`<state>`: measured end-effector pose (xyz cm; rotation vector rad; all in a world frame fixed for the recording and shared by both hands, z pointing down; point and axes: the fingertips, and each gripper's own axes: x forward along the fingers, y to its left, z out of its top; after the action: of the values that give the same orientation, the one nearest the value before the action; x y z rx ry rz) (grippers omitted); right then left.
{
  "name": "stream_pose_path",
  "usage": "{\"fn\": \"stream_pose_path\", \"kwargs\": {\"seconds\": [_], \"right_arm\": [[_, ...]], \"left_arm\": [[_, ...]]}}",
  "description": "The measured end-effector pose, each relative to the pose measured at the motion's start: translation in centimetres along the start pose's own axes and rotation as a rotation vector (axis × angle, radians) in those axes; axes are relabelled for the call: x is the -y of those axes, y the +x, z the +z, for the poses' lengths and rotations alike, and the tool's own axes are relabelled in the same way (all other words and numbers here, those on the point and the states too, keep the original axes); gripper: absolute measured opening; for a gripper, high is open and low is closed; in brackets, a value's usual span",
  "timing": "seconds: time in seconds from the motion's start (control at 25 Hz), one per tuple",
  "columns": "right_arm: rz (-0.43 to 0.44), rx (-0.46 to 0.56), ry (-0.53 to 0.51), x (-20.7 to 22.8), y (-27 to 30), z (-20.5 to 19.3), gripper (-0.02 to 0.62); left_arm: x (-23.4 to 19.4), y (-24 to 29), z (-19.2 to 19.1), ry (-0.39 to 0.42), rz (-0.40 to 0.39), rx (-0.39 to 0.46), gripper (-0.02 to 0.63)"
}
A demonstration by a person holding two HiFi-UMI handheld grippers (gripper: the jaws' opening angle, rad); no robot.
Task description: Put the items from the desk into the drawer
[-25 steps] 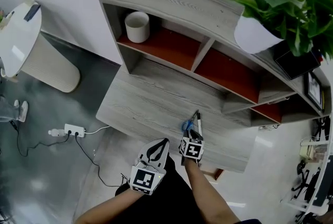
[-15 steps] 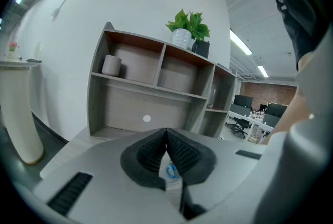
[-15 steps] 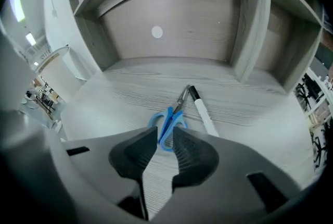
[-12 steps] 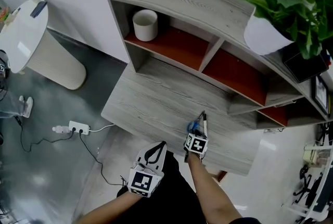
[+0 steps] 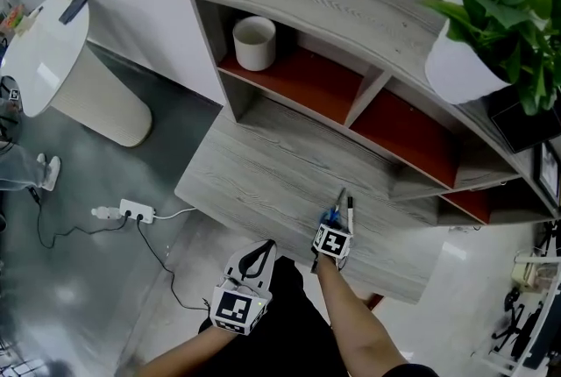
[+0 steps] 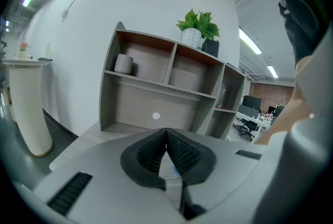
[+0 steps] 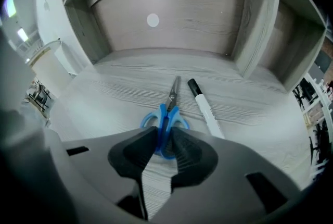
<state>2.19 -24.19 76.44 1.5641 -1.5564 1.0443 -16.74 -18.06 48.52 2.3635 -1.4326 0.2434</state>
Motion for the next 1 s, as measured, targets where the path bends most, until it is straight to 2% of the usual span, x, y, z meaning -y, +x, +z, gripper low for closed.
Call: {"fn": "stream_pose_path", "kwargs": {"seconds": [0.16,0.28,0.52,1.0], "right_arm": [[-0.007,0.017,-0.022,0.0,-0.1,-0.1,0.103],[0.024,0.024,-0.03,-0.2,0.0,0.0,0.097],[0.042,0.041,-0.109,0.1,-0.5,-0.2,0.091],[0.072,0.153,-0.119,-0.8,-4.9,0.2,0.09]], "left_arm": [[0.0,0.0,0.2,-0.016,0.014,0.008,0.012],[0.3,0.2,0.3,-0.012,0.01,0.008,0.012],[1.2,0.3,0.5,0.001,-0.008,0.021,0.012],[2.9,-1.8,0.0,0.01,-0.063,0.033,0.012]]}}
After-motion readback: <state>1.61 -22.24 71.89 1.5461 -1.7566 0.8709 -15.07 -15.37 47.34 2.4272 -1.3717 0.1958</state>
